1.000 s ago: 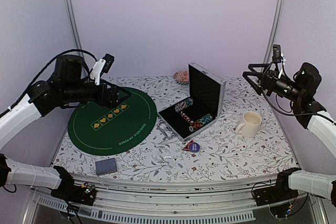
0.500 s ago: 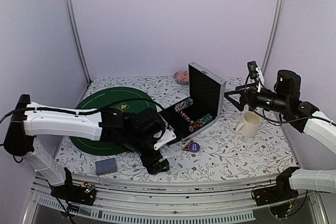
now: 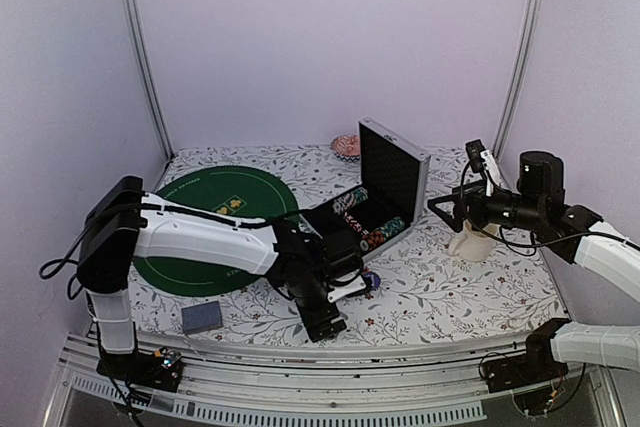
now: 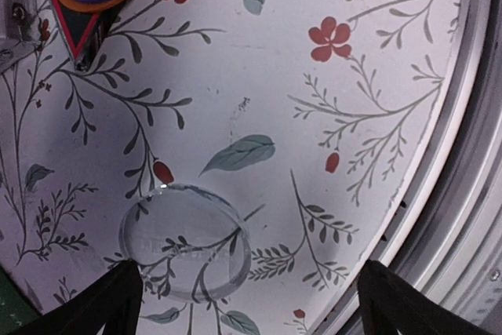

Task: Distribute texas hold em gaming equipment
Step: Pick up the dealer button from the center of the board.

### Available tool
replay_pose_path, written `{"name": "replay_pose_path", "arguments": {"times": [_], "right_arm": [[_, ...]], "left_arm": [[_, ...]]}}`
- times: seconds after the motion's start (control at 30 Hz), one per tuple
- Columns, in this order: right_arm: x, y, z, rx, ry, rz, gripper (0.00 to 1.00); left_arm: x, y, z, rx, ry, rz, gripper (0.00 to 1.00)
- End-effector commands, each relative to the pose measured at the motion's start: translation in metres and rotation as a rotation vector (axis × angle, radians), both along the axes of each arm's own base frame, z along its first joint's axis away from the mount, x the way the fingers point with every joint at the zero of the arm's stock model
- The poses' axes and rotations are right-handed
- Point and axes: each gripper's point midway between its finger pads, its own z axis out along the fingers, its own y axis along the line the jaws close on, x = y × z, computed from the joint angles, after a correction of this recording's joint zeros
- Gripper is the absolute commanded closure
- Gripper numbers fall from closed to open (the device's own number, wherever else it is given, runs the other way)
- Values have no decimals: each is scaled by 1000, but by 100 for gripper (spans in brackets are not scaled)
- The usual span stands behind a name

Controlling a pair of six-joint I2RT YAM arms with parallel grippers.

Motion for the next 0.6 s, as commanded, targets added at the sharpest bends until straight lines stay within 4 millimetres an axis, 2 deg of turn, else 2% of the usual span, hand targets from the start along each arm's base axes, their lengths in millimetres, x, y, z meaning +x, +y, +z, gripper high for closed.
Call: {"name": "replay_pose_path", "arguments": {"times": [0.0, 0.2, 0.4, 0.57], "right_arm": [[-6, 0, -2, -9, -19, 18, 1], [-5, 2, -2, -9, -21, 27, 1], [-7, 3, -3, -6, -15, 40, 1], [-7, 5, -3, -4, -13, 49, 1]], "left_arm": [[12, 12, -19, 102, 16, 35, 2], [23, 19, -26, 105, 62, 76, 2], [18, 26, -35, 139, 85, 63, 4], [21, 17, -18, 91, 67, 45, 5]]}}
